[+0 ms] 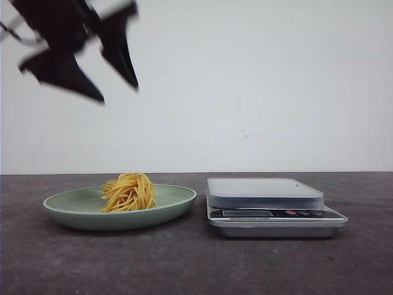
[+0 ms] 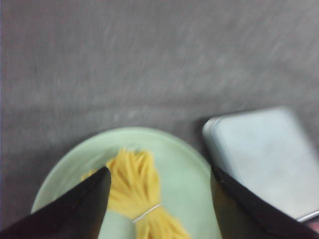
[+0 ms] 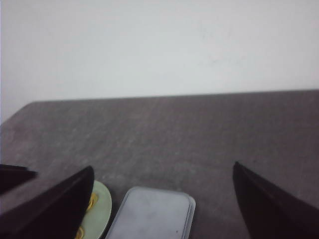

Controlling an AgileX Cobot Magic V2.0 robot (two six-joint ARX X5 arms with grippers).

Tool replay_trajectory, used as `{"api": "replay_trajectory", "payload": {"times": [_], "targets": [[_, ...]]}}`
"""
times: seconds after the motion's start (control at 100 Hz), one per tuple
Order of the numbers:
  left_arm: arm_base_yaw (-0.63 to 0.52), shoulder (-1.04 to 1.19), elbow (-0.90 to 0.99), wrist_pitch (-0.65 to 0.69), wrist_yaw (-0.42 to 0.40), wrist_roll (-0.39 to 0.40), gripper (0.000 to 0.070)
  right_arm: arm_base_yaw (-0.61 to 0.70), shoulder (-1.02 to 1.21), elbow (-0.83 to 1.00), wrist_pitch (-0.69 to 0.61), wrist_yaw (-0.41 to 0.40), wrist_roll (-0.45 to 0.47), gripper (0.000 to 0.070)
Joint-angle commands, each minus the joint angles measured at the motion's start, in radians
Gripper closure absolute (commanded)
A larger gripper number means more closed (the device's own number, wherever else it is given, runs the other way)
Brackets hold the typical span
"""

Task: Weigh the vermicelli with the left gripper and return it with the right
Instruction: 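Lower the left gripper onto the vermicelli bundle and close it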

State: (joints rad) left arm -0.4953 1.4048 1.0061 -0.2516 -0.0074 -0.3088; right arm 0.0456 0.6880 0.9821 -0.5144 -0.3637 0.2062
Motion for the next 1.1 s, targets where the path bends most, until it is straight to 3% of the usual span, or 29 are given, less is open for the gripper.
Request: {"api": "replay_trajectory", "payload": {"times": [0.0,0.08,0.7,0.73,0.9,1.09], "targets": [[-0.019,0.051,0.02,0.013,-0.021,0.013,0.0308,0.008,0.005,0.015,0.005,-0.002,-0.025,0.0132],[-0.033,0.11,0.02,0.012,-0.054,0.013,0.0308,0.014,0.011,0.015,-0.003,-0.002,-0.035,0.0132],[-0.1,0.306,0.02,-0.05,-0.075,-0.037,0.0314,0.024,0.01,0.015,-0.01,-0.002,-0.042,0.0132],[-0.101,0.309,0.02,-0.055,-0.075,-0.037,0.034,0.024,0.01,0.015,-0.011,-0.002,-0.042,0.0132],[-0.103,0.309,0.02,-0.062,-0.071,-0.037,0.07,0.024,0.01,0.015,-0.01,-0.002,-0.038,0.0133],[-0.104,0.301,0.029,-0.066,-0.071,-0.047,0.0698,0.024,0.01,0.015,-0.011,-0.002,-0.037,0.0133]]}}
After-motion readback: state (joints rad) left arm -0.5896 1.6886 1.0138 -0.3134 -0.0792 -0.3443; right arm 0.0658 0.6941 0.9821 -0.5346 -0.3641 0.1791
